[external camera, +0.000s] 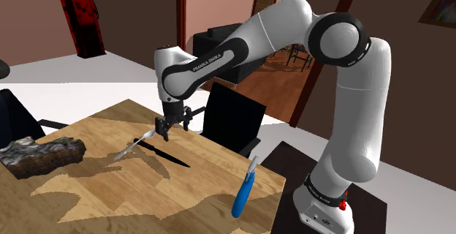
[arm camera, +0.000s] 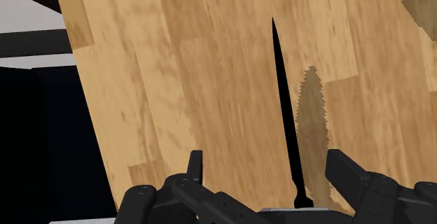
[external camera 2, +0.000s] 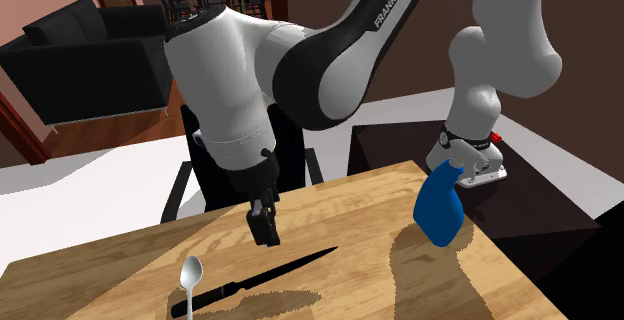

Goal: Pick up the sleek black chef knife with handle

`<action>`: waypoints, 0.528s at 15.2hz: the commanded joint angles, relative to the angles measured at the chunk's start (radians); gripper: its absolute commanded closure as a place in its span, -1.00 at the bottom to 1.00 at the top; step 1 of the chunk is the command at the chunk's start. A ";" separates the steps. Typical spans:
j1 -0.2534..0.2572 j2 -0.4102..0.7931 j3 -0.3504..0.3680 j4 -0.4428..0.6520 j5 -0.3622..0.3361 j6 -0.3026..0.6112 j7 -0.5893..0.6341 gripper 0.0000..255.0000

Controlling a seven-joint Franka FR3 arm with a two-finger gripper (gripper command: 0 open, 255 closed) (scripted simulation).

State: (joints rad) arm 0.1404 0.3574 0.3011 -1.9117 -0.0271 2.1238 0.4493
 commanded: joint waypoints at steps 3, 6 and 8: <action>0.041 0.167 -0.007 0.169 -0.031 0.001 0.031 -1.00; 0.075 0.288 -0.013 0.310 -0.047 -0.015 0.048 -1.00; 0.091 0.340 -0.016 0.376 -0.053 -0.026 0.054 -1.00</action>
State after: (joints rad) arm 0.2235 0.6672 0.2871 -1.5810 -0.0762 2.1099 0.5008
